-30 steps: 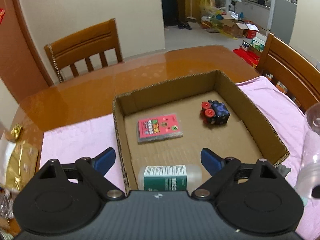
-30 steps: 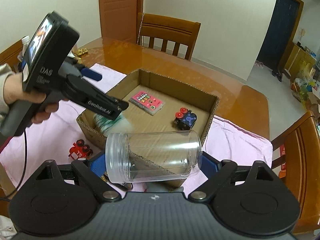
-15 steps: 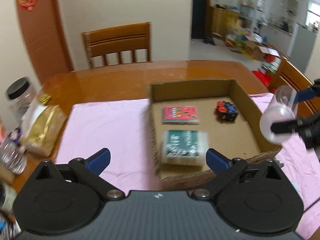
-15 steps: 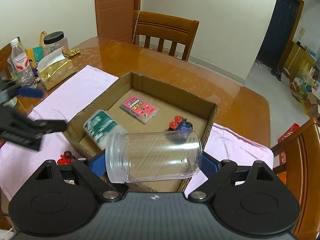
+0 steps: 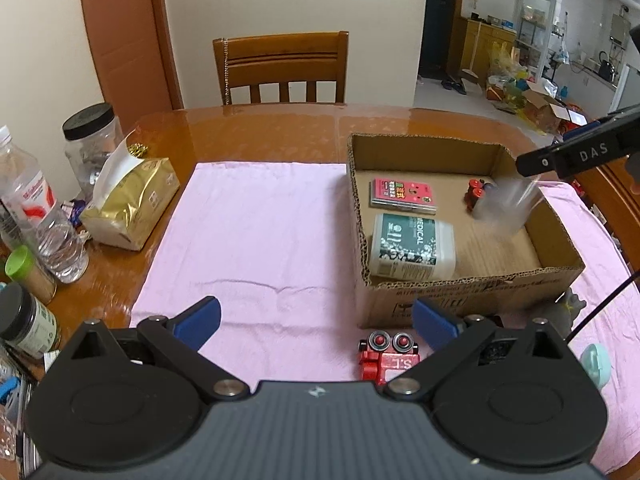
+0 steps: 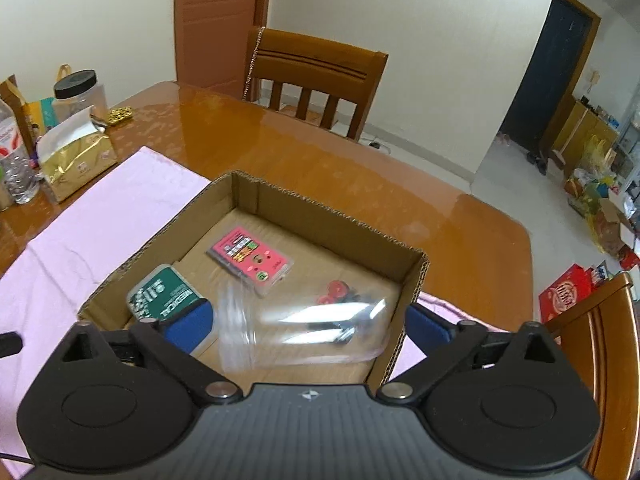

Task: Organize rigid objects
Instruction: 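Carry the bottle and jar into the cardboard box and release both, then move the left tool to the gold capsule bottle while the right tool approaches the mint-green case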

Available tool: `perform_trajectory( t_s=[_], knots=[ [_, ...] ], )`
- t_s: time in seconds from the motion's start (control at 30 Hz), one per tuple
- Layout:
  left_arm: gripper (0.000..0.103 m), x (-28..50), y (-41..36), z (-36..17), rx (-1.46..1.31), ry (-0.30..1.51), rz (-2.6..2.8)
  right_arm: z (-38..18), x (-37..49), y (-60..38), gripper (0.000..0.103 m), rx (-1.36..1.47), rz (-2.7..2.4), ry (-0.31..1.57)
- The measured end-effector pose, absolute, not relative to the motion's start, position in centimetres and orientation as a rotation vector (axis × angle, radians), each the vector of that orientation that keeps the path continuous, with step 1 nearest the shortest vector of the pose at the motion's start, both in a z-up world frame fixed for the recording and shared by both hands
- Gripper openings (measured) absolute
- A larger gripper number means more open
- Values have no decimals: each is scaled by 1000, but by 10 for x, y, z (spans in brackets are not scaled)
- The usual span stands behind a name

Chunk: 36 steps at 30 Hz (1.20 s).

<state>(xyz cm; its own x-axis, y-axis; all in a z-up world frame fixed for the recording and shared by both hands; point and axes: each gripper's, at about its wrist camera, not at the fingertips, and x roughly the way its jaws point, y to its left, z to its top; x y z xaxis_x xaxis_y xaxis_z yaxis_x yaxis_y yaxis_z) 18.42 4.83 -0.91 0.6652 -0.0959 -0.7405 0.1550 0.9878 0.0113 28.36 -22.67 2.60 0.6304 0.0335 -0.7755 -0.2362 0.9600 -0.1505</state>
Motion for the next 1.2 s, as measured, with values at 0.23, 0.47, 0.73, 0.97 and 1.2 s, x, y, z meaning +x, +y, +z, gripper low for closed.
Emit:
perform_trajectory(
  t_s=[0.23, 0.47, 0.73, 0.97, 1.2],
  knots=[
    [101, 179, 48, -15, 81, 843, -143, 22, 268, -226, 103, -214, 151, 898],
    [101, 173, 43, -19, 101, 854, -155, 21, 240, -227, 103, -166, 121, 888],
    [101, 165, 41, -25, 108, 861, -184, 7, 194, -226, 103, -124, 55, 860],
    [101, 161, 38, -35, 102, 893, -254, -18, 155, -219, 103, -106, -1, 885],
    [101, 153, 22, -44, 144, 903, -396, -48, 117, -225, 103, -67, -141, 968]
  ],
)
